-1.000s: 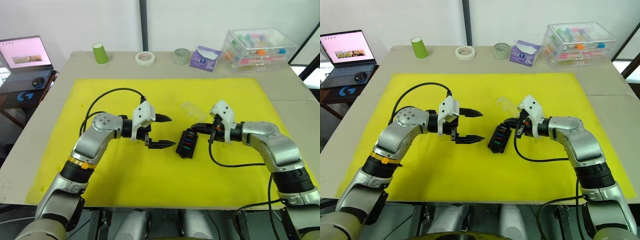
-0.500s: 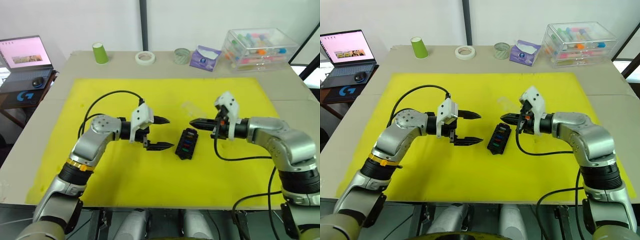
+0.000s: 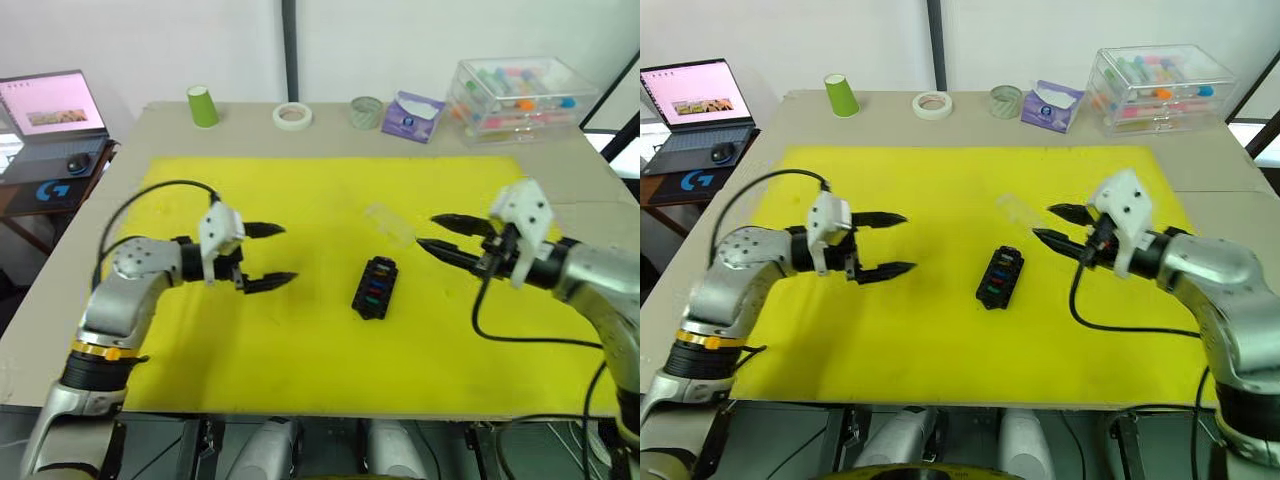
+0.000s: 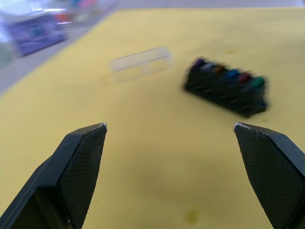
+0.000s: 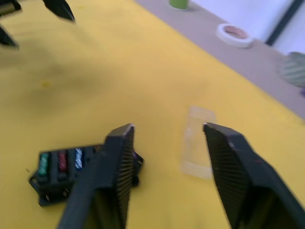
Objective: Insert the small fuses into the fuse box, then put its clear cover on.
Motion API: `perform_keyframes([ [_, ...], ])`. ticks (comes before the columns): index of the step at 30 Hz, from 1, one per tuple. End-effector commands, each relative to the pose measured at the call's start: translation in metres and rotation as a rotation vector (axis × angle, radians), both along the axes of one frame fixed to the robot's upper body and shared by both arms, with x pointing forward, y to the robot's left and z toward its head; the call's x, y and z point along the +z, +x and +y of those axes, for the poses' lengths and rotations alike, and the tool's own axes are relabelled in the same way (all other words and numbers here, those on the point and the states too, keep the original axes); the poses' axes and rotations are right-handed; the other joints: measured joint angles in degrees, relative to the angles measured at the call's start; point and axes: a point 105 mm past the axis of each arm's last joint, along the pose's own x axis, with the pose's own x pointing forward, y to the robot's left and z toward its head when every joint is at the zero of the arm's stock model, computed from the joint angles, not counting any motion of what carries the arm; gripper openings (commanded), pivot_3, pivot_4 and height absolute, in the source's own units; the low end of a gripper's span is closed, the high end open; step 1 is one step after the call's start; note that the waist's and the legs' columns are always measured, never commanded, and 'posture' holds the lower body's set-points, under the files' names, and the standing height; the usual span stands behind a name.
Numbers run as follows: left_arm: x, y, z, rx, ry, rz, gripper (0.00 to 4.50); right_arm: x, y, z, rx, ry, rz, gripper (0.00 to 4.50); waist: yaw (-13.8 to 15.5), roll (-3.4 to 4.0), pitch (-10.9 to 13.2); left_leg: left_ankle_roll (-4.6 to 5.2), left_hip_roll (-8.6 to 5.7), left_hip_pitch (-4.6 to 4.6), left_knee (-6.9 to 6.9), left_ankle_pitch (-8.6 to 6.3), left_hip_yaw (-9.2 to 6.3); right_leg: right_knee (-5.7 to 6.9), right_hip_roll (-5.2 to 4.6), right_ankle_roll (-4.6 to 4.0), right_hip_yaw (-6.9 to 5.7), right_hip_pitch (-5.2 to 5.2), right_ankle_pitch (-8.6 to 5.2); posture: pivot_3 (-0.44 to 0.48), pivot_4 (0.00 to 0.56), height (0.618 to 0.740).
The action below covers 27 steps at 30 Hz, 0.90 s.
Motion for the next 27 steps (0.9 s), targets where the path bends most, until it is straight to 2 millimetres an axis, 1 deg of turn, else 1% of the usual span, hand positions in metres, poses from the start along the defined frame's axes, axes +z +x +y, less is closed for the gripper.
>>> perform_keyframes([
  [1,0.006,0.007,0.03,0.141,-0.017,-0.057,4.5,0.007,-0.009,-0.03,-0.098,-0.021,-0.1,3.89,0.3,0.0,0.0,0.0,0.0,0.01,0.0,0.0,0.0,0.01,0.01,0.0,0.0,0.0,0.0,0.0,0.15,0.74],
  [2,0.005,0.008,0.038,0.179,-0.022,-0.06,4.5,0.002,-0.011,-0.04,-0.134,-0.04,-0.103,4.24,0.4,0.0,0.0,0.0,0.0,0.02,0.0,0.0,0.01,0.02,0.01,0.0,0.0,0.01,0.0,0.0,0.15,0.74],
  [3,0.004,0.009,0.045,0.217,-0.026,-0.066,4.5,-0.001,-0.013,-0.048,-0.17,-0.044,-0.11,4.48,0.4,0.0,0.0,0.0,0.0,0.02,0.02,0.0,0.01,0.02,0.02,0.0,0.01,0.01,0.0,0.0,0.15,0.74],
  [5,-0.001,0.011,0.056,0.287,-0.029,-0.077,4.5,-0.005,-0.014,-0.06,-0.231,-0.013,-0.128,4.48,0.4,0.0,0.0,0.0,0.0,0.04,0.02,0.0,0.01,0.03,0.03,0.0,0.01,0.04,0.0,0.0,0.15,0.74],
  [7,-0.003,0.011,0.062,0.331,-0.044,-0.08,4.5,-0.007,-0.014,-0.066,-0.266,-0.001,-0.141,4.48,0.3,0.02,0.0,0.0,0.01,0.07,0.01,0.0,0.03,0.06,0.02,0.0,0.04,0.03,0.0,0.0,0.15,0.74],
  [9,-0.01,0.01,0.07,0.396,-0.073,-0.073,4.5,-0.016,-0.014,-0.075,-0.314,0.026,-0.141,4.48,0.4,0.03,0.0,0.0,0.01,0.07,0.01,0.0,0.03,0.07,0.02,0.0,0.04,0.03,0.0,0.0,0.15,0.74],
  [11,-0.017,0.007,0.074,0.442,-0.086,-0.066,4.5,-0.025,-0.014,-0.079,-0.335,0.038,-0.13,4.48,0.3,0.04,0.0,0.0,0.01,0.07,0.0,0.0,0.03,0.05,0.02,0.0,0.04,0.04,0.0,0.0,0.15,0.74],
  [14,-0.02,0.007,0.075,0.467,-0.092,-0.065,4.5,-0.026,-0.011,-0.08,-0.344,0.045,-0.141,4.48,0.3,0.05,0.0,0.0,0.01,0.1,-0.02,0.0,0.03,0.06,0.02,0.0,0.05,0.05,0.0,0.0,0.15,0.74],
  [18,-0.018,0.006,0.072,0.461,-0.103,-0.06,4.5,-0.02,-0.006,-0.087,-0.391,0.065,-0.171,4.48,0.5,0.07,0.0,-0.01,0.01,0.1,0.02,0.01,0.03,0.11,0.02,0.0,0.05,0.06,0.0,0.0,0.15,0.74],
  [20,-0.009,0.006,0.064,0.42,-0.144,-0.083,4.5,-0.022,-0.003,-0.08,-0.363,0.065,-0.136,4.48,0.5,0.07,0.0,-0.01,0.01,0.1,0.01,0.01,0.03,0.1,0.02,0.0,0.05,0.06,0.0,0.0,0.15,0.74],
  [22,-0.007,0.005,0.052,0.36,-0.099,-0.048,4.5,-0.02,0.002,-0.067,-0.333,0.076,-0.115,4.48,0.4,0.06,0.0,-0.01,0.01,0.1,0.01,0.01,0.02,0.09,0.02,0.0,0.04,0.06,0.0,0.0,0.15,0.74],
  [24,0.008,0.002,0.032,0.243,-0.123,-0.027,4.5,-0.019,0.007,-0.052,-0.287,0.088,-0.095,4.48,0.4,0.07,0.0,-0.01,0.01,0.1,0.02,0.01,0.02,0.11,0.01,0.0,0.05,0.06,0.0,0.0,0.15,0.74],
  [27,0.026,-0.002,0.012,0.123,-0.156,-0.026,4.5,-0.02,0.013,-0.041,-0.261,0.096,-0.07,4.48,0.3,0.07,0.0,-0.01,0.01,0.1,0.02,0.01,0.02,0.11,0.01,0.0,0.05,0.06,0.0,0.0,0.15,0.74],
])
